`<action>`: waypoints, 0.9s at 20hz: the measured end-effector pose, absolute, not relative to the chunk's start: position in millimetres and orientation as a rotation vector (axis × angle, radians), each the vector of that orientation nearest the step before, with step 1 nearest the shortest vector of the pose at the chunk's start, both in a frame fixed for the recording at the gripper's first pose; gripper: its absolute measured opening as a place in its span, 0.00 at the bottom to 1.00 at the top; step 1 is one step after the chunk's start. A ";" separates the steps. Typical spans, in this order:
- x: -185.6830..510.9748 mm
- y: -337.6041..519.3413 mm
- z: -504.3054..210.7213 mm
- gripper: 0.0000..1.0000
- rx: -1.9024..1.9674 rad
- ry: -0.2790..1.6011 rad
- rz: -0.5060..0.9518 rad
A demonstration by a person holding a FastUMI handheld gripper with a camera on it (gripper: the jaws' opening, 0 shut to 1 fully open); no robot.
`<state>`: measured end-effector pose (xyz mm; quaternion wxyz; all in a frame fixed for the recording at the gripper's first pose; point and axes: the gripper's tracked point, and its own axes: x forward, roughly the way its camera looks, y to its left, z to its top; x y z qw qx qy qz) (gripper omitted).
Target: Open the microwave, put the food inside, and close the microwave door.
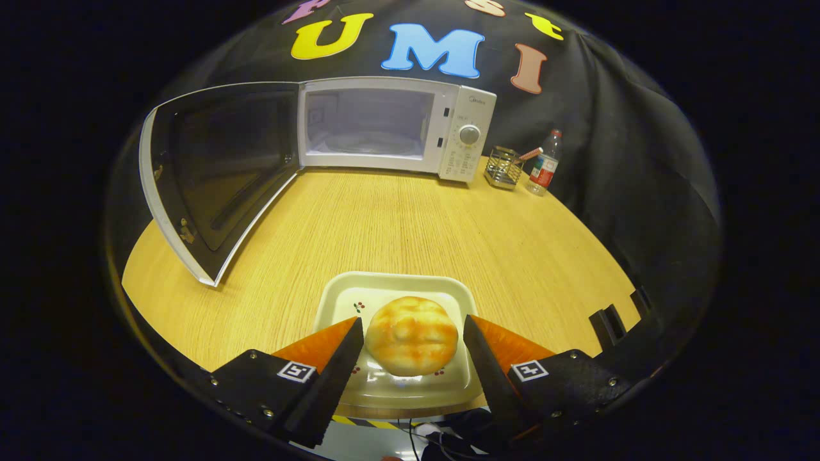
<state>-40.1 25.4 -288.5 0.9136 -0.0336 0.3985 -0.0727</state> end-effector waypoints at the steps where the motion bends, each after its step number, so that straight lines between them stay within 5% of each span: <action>1: -39.3 24.9 -293.6 0.95 -0.058 0.837 -0.144; 8: -36.0 27.4 -301.7 0.94 -0.075 0.850 -0.114; 14: -30.1 29.6 -303.7 0.81 -0.064 0.842 -0.063; 18: -31.5 27.4 -297.7 0.62 -0.117 0.820 -0.054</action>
